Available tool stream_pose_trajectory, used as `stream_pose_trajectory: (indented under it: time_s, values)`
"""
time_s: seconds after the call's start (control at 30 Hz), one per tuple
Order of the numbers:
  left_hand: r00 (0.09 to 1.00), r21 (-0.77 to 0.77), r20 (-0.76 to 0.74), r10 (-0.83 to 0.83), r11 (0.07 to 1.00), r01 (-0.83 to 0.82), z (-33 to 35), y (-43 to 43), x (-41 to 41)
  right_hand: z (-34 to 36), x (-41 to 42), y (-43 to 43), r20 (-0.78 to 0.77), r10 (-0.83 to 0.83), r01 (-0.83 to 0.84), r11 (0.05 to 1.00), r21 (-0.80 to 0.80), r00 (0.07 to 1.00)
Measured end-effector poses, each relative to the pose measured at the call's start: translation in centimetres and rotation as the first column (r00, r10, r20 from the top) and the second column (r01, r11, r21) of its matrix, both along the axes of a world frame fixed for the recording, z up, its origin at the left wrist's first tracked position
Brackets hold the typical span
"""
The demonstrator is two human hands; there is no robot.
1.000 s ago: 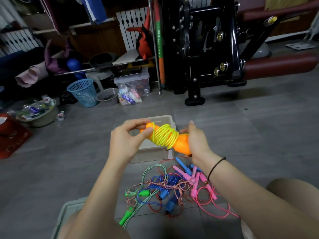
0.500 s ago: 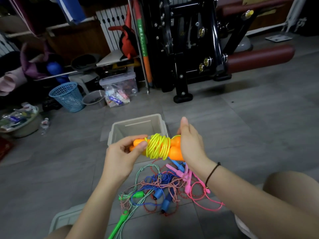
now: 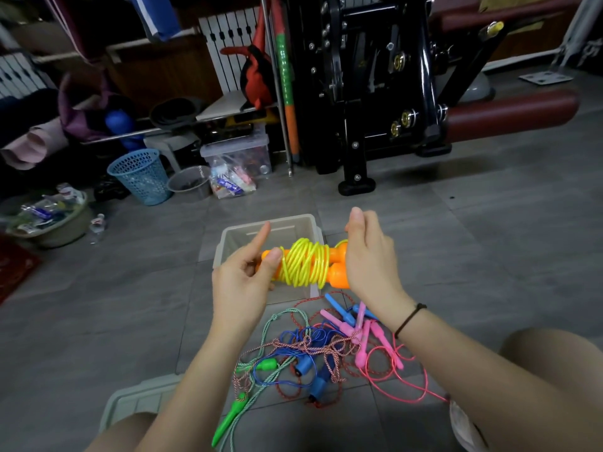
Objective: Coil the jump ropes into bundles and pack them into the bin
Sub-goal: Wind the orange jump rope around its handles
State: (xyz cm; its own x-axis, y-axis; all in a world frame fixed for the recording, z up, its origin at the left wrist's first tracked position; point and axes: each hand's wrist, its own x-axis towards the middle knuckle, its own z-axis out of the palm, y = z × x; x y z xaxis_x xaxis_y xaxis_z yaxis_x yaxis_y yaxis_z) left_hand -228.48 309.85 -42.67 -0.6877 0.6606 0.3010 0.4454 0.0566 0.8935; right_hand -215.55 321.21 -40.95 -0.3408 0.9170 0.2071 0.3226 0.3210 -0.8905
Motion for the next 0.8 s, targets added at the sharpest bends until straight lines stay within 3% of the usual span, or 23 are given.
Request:
stream_pose_trajectory:
  time_s: [0.13, 0.27, 0.4, 0.47, 0.53, 0.57, 0.63, 0.7, 0.8]
  values:
    - [0.935, -0.002, -0.341, 0.1, 0.994, -0.107, 0.0, 0.6, 0.7, 0.5, 0.0, 0.1, 0.017, 0.021, -0.023, 0.989, 0.145, 1.0]
    - [0.901, -0.066, -0.411, 0.137, 0.982, -0.179, 1.2, 1.0, 0.6, 0.9, 0.2, -0.1, 0.047, 0.063, -0.074, 0.954, 0.291, 0.997]
    - [0.961, -0.286, -0.261, 0.089, 0.944, -0.165, 0.8, 1.2, 0.4, 0.7, 0.2, 0.6, 0.152, 0.066, -0.124, 0.905, 0.408, 0.986]
    - [0.997, -0.382, -0.063, 0.054, 0.921, -0.074, 0.4, 1.3, 0.6, 0.7, 0.3, 1.0, 0.209, 0.085, -0.177, 0.864, 0.471, 0.974]
    - [0.975, -0.419, 0.215, 0.055, 0.907, 0.041, 0.3, 1.3, 0.9, 0.4, 0.5, 1.2, 0.228, 0.113, -0.219, 0.828, 0.516, 0.967]
    - [0.952, -0.419, 0.303, 0.056, 0.905, 0.08, 0.3, 1.1, 1.0, 0.2, 0.6, 1.3, 0.21, 0.135, -0.227, 0.829, 0.511, 0.968]
    - [0.945, -0.377, 0.322, 0.053, 0.923, 0.077, 0.2, 1.0, 0.7, -0.1, 0.4, 1.3, 0.091, 0.182, -0.204, 0.873, 0.442, 0.979]
    - [0.981, -0.294, 0.156, 0.117, 0.953, -0.067, 0.0, 0.9, 0.2, -0.2, -0.1, 1.6, -0.084, 0.173, -0.142, 0.946, 0.29, 0.981]
    - [0.958, -0.133, -0.137, 0.253, 0.953, -0.271, 0.4, 0.7, 0.1, 0.2, -0.8, 1.5, -0.181, 0.169, -0.181, 0.982, -0.053, 0.969]
